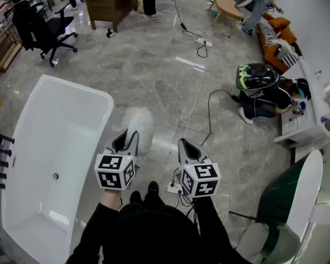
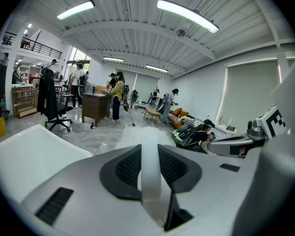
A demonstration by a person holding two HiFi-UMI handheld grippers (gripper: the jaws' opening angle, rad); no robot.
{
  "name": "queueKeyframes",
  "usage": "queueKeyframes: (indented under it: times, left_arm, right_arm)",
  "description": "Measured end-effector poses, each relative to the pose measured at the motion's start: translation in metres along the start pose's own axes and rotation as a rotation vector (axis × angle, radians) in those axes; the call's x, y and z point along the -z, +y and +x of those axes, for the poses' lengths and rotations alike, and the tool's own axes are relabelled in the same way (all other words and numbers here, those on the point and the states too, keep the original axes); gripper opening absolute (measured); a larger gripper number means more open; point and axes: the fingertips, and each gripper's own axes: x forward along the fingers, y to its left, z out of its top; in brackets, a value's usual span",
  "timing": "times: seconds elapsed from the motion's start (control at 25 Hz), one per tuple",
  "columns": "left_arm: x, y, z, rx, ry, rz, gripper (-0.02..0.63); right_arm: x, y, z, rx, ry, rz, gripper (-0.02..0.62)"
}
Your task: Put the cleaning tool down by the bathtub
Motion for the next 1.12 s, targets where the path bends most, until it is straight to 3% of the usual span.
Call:
queueKeyframes:
  times: [0.76,1.12]
  left_arm:
    - [-0.034,0.0,0.043,-0.039,-0.023,0.007,0.101]
    - [-0.047,0.035,0.111,-0.069,0.002,-0.023,0.101]
  right_arm:
    - [-0.022,-0.048,-0.001,0.014,-0.023,0.012,0.0]
    - [-0.042,-0.076,0.061,0.021,0.008,0.003,0.0]
